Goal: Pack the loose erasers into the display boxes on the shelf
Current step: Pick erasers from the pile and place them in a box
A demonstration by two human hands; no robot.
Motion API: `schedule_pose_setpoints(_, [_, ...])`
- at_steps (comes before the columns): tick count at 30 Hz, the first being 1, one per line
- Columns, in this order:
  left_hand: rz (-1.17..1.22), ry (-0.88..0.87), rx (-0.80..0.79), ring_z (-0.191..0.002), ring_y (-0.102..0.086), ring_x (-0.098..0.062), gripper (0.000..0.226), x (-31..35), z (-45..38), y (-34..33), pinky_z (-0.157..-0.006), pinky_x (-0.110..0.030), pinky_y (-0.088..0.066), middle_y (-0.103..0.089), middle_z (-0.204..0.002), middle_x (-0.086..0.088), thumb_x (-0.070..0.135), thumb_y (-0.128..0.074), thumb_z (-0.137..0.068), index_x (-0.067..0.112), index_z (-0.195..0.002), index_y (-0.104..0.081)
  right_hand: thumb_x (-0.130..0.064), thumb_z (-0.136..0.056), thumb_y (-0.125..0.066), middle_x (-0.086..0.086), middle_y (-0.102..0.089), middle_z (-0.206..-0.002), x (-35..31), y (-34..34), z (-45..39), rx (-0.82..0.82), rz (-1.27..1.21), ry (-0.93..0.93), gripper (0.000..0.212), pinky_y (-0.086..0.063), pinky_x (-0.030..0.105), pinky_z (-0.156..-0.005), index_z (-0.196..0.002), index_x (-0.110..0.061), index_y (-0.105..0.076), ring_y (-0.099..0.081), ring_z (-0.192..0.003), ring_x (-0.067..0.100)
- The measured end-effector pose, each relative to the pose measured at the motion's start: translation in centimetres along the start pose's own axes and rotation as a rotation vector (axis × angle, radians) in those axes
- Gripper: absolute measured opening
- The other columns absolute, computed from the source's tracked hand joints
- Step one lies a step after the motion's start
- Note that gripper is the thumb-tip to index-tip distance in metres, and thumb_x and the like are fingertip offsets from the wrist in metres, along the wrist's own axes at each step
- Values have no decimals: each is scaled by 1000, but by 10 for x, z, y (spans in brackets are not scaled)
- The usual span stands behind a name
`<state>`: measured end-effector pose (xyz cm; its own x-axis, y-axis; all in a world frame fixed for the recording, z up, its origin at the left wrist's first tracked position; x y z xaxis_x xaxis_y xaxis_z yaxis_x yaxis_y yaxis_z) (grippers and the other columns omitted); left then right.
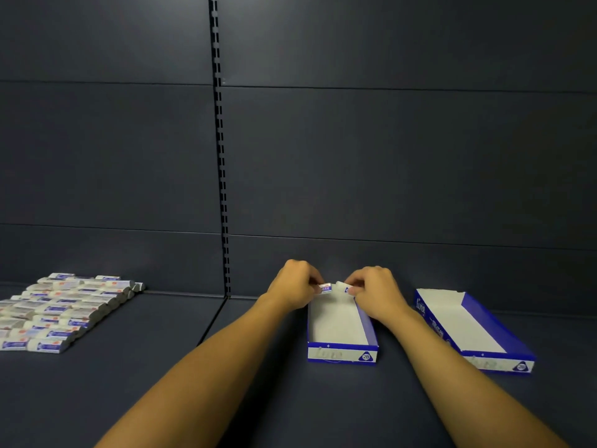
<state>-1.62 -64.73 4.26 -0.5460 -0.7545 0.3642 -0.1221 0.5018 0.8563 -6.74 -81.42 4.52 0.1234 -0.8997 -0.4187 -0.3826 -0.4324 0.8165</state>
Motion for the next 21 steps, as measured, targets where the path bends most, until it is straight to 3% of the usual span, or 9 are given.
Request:
schedule_pose_setpoints(4, [19, -11, 12, -97, -67, -20, 18, 0, -6, -11, -85, -34, -59, -73, -113, -4, 11, -67, -95, 12, -109, -78, -8, -89, -71, 2, -72, -101, 5, -5, -11, 33, -49, 15, 15, -50, 26, -78, -100, -16, -78, -63, -86, 14])
schedule_pose_setpoints(9, [31, -11, 42, -90, -67, -19, 21, -2, -13, -14, -85, -34, -59, -76, -102, -4, 2, -65, -91, 13, -100, -80, -4, -89, -70, -7, -64, -86, 12, -7, -14, 104, -155, -12, 14, -41, 12, -64, -96, -12, -78, -58, -72, 6])
schedule_pose_setpoints(11, [7, -19, 35, -87, -67, -20, 18, -2, -15, -18, -83, -37, -59, -76, -98, -1, 6, -68, -88, 17, -96, -80, -2, -88, -71, -8, -64, -84, 15, -8, -12, 135, -204, -17, 14, -40, 6, -62, -96, -11, -79, -58, -71, 2])
schedule_pose_setpoints(14, [-60, -29, 24, -86, -67, -20, 12, 0, -17, -25, -79, -37, -59, -75, -96, 2, 17, -72, -87, 22, -95, -80, 0, -88, -71, -6, -65, -84, 20, -7, -11, 173, -251, -31, 14, -48, 13, -65, -95, -10, -78, -59, -70, 3])
schedule_pose_setpoints(21, [-159, -21, 36, -89, -67, -23, 12, -1, -24, -37, -74, -32, -56, -74, -96, 2, 22, -73, -89, 23, -98, -80, -8, -91, -71, -5, -65, -91, 25, -7, -15, 179, -250, -39, 13, -40, 7, -62, -101, -13, -76, -60, -75, 5])
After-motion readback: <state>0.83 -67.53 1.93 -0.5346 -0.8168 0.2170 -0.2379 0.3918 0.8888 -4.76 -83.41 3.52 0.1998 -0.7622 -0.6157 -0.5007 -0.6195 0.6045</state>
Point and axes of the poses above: each hand's wrist, its own z-axis away from the middle knuckle, its own y-axis out of the back of the hand, x = y × z, the point moved 7 cm from there along -z, towards the middle knuckle
